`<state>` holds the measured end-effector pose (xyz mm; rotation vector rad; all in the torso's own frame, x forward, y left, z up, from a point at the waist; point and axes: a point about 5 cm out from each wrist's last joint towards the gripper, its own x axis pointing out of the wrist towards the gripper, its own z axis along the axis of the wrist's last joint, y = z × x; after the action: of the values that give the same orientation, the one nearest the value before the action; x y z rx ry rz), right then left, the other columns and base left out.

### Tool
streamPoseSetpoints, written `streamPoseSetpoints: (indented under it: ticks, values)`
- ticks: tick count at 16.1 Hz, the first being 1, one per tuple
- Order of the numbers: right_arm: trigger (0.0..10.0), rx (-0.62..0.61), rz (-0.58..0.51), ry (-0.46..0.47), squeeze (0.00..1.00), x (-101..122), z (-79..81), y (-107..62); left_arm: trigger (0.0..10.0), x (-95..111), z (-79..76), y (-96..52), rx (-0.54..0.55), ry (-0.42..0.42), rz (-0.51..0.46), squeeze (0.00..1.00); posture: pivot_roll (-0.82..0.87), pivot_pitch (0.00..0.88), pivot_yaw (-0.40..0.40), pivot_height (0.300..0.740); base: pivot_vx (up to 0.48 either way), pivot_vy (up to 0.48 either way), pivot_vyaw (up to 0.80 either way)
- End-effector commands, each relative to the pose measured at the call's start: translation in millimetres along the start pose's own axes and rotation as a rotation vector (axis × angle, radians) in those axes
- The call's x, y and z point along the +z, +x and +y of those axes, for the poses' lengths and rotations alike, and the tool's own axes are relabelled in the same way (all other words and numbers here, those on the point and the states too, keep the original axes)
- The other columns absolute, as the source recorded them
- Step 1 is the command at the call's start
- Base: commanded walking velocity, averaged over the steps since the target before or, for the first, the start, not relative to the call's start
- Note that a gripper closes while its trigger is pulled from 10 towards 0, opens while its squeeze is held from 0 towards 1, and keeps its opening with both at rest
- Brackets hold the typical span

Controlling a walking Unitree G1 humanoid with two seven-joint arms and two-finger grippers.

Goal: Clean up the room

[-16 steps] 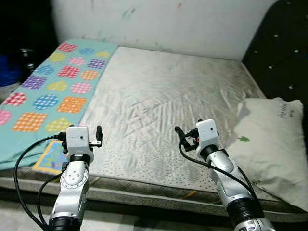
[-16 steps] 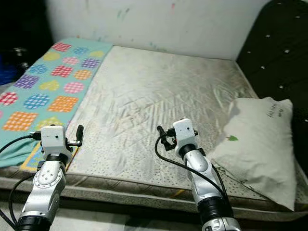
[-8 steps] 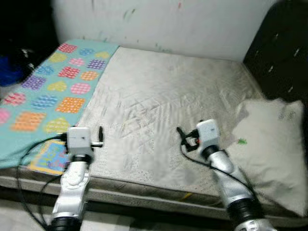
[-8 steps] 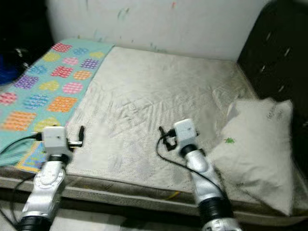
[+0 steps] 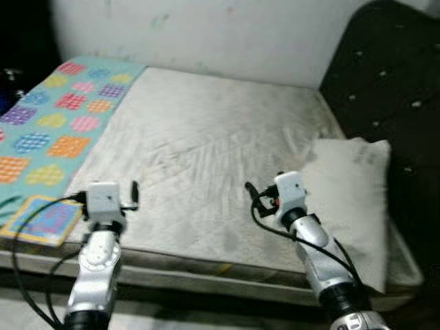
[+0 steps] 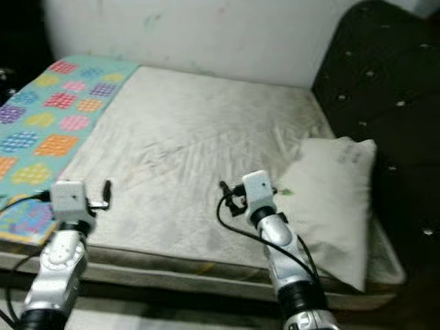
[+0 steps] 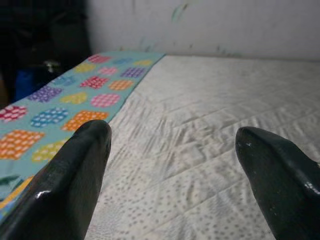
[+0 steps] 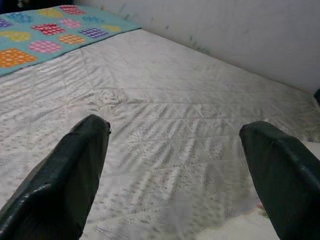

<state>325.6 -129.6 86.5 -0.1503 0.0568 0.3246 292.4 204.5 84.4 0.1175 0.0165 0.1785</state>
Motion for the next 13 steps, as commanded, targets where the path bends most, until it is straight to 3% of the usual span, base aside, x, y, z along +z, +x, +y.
streamPoseSetpoints:
  ticks: [1, 10, 13]
  values:
    - [10.0, -0.027, 0.008, -0.010, 0.00, -1.0, -9.9, -2.1, 10.0, 1.5, -11.0, 0.1, -0.026, -0.012, -0.004, 0.00, -0.05, 0.000, -0.082, 0.740, 0.000, -0.352, 0.00]
    - [10.0, -0.026, 0.009, -0.016, 0.00, -0.9, -10.4, 0.0, 10.0, 5.4, -13.4, 1.5, -0.053, -0.046, -0.042, 0.00, -0.05, 0.000, -0.083, 0.740, 0.000, -0.035, 0.00]
    - [10.0, -0.027, 0.008, -0.017, 0.00, -0.6, -10.4, 0.0, 10.0, 6.1, -14.3, 1.9, -0.064, -0.048, -0.050, 0.00, -0.05, 0.000, -0.082, 0.740, 0.315, 0.000, 0.00]
